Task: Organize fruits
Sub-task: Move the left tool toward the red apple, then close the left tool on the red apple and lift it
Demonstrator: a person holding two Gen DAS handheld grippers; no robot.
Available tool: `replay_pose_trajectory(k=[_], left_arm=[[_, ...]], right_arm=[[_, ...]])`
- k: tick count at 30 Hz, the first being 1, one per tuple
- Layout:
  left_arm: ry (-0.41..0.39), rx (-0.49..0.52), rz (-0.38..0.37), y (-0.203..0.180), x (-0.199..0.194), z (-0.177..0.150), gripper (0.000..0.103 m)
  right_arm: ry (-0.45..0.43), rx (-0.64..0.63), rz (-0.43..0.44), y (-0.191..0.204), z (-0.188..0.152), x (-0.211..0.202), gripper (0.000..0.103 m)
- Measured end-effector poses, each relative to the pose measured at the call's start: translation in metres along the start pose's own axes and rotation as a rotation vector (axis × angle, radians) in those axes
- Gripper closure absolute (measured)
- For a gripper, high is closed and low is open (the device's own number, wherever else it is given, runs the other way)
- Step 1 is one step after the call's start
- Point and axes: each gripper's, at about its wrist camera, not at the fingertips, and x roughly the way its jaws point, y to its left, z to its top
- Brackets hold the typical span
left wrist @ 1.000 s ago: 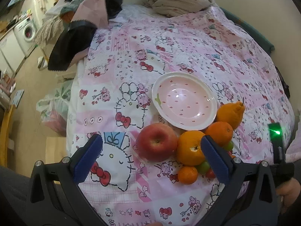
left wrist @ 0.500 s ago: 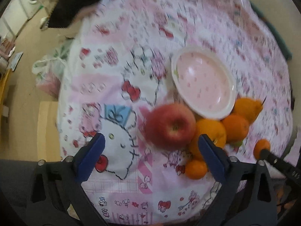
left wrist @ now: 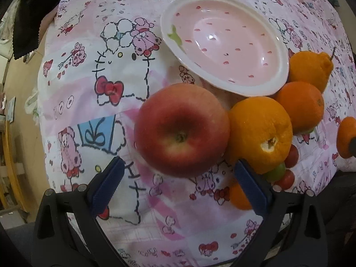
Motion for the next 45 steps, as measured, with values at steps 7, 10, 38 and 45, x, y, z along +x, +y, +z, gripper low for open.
replay_pose_trajectory(k=[7,10,38,45], left_arm=[[0.016,0.007,-0.084,0.006,0.007,0.004,0.008],[0.033,-0.036,-0.165,0.014,0.011,0.004,0.019],[0.042,-0.222,-0.183,0.046,0.001,-0.002,0.076],[-0.031,-0.247,-0.187,0.055,-0.027,-0.012,0.055]], right_arm=[[0.008,0.001,0.004,0.002,0.001,0.003,0.057],[0.006,0.003,0.002,0.002,0.002,0.003,0.057],[-0.001,0.012,-0.021,-0.002,-0.002,0.0,0.057],[0.01,0.012,-0.026,-0.003,-0.001,0.004,0.057]])
